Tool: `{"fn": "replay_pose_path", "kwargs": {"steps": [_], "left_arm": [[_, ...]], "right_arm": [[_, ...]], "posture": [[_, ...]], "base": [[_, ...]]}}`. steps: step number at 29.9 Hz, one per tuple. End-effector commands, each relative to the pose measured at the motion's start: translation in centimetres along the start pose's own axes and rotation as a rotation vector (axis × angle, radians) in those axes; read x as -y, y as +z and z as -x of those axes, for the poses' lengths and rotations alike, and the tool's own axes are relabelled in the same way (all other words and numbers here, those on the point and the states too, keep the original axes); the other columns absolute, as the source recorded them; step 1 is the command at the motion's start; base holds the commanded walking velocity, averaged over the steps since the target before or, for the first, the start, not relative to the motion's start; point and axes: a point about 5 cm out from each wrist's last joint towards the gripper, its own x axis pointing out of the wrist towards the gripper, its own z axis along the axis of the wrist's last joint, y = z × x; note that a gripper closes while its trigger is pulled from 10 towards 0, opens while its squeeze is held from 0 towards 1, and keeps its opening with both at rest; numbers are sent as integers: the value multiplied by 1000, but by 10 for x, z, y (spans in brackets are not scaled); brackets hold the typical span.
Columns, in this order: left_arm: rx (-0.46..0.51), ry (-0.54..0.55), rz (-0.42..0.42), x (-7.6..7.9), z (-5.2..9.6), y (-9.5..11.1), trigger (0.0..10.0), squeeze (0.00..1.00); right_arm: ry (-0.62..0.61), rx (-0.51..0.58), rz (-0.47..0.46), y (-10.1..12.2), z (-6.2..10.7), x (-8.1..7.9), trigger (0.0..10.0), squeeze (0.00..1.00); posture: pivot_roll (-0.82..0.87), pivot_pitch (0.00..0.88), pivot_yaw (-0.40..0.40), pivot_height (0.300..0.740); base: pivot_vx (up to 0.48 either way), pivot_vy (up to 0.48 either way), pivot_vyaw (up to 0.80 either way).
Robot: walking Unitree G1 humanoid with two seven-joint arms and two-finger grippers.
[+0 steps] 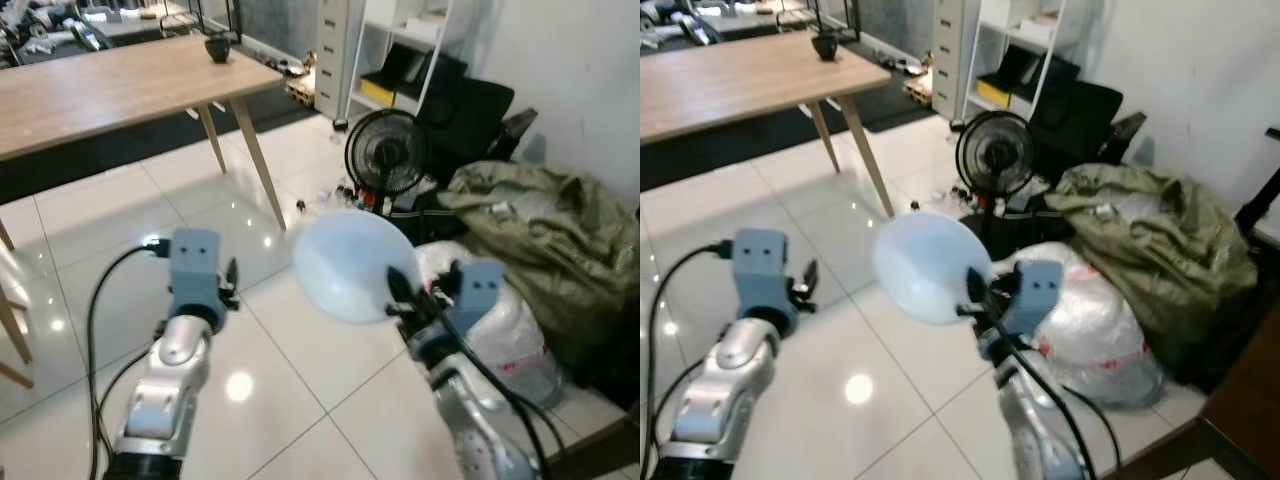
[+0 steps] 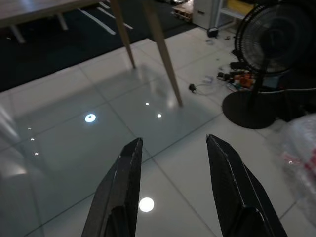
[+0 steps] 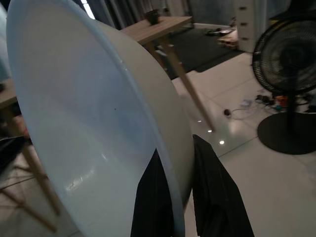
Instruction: Setting the table
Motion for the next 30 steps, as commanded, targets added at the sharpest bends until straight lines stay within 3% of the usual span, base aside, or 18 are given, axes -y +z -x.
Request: {"fn": "replay_pose_path", "kwargs": {"steps": [1, 20, 30], "left_arm": [[-13, -4, -13, 2, 2, -5, 10000, 0], [-11, -5, -22, 1, 2, -5, 10000, 0], [-6, -11, -30, 1, 2, -5, 10000, 0]], "right_arm": [[-10, 7, 8, 1, 2, 3, 10000, 0], [-21, 25, -27, 2, 0, 2, 10000, 0], [-89, 39, -24, 4, -1, 11, 10000, 0]], "posture": [[67, 122, 94, 740], [77, 124, 96, 740], [78, 124, 97, 740]], "base": [[465, 0, 0], [465, 0, 0], [465, 0, 0]]}}
